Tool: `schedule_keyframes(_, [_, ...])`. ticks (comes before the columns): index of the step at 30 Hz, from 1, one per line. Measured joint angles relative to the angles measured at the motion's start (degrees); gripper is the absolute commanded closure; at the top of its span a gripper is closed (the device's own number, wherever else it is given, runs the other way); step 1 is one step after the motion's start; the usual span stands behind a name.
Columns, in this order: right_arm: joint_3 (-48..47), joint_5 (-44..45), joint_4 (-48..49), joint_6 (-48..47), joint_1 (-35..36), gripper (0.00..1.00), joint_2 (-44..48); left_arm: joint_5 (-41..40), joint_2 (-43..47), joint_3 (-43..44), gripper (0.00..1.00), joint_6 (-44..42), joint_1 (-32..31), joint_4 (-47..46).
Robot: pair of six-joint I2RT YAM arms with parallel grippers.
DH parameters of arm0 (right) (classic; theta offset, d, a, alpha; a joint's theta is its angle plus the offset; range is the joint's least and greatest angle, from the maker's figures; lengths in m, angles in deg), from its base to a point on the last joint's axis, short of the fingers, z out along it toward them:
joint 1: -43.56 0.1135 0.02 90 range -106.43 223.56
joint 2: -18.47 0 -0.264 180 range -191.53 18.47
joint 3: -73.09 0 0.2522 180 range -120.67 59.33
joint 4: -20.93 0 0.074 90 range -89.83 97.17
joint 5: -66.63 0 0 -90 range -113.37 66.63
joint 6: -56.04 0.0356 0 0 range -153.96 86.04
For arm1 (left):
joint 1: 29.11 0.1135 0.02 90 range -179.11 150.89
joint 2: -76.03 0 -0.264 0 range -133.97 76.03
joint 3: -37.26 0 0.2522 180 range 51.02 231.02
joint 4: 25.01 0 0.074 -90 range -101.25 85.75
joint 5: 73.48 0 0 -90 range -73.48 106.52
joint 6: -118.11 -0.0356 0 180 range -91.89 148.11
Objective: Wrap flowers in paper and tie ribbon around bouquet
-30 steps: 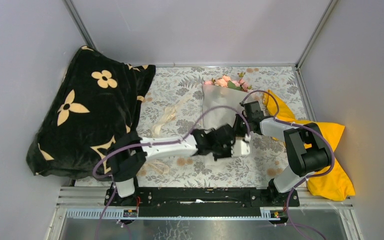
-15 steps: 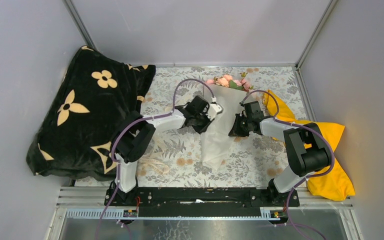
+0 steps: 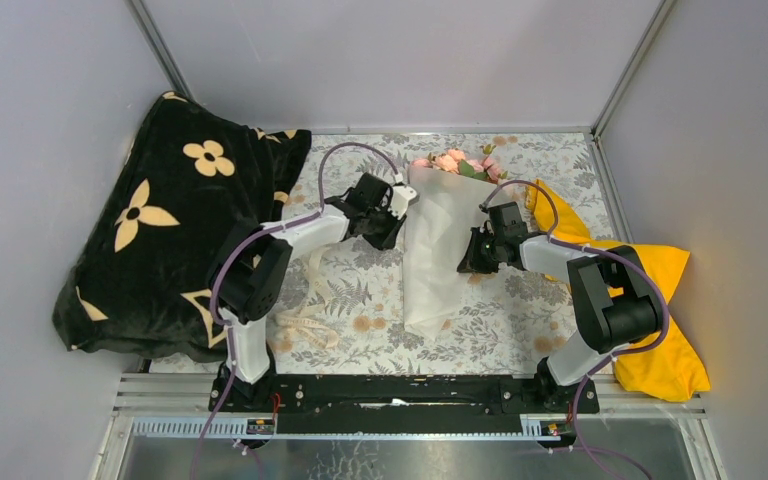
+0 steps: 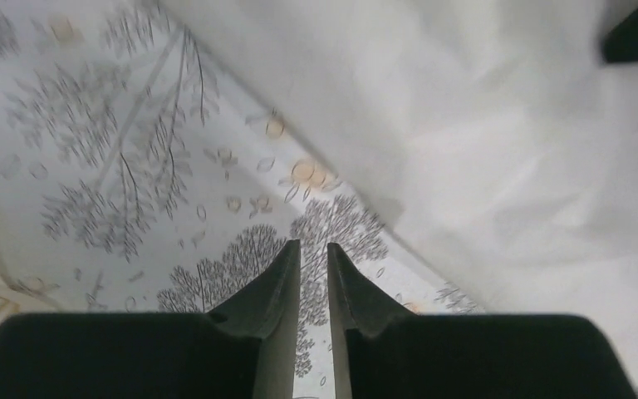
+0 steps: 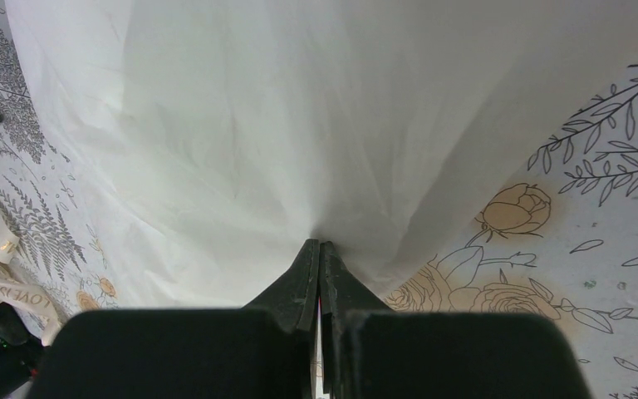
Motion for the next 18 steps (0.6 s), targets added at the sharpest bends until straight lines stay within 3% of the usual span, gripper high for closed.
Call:
schedule_keyframes(5, [-0.02,0.00,-0.02,0.00,0.00,1.00,0.00,3.45,1.79,5.68,0.74,0.02,-1.36,-0.44])
schedule_keyframes(8, [-0.04,0.02,-0.04,0.00,0.00,0.99,0.00,4.17,0.98,8.61,0.69,-0.17,-3.76,-1.22])
schedule_keyframes(12, [-0.09,0.07,-0.13,-0.13,0.00,0.92,0.00,4.26,-3.30,10.84,0.62,-0.55,-6.58,-2.56])
schedule_keyframes(18, [-0.13,0.15,-2.08,-1.60,-0.48,0.78,1.81,0.31,-8.90,9.25,0.61,-3.89,-10.86,-2.93])
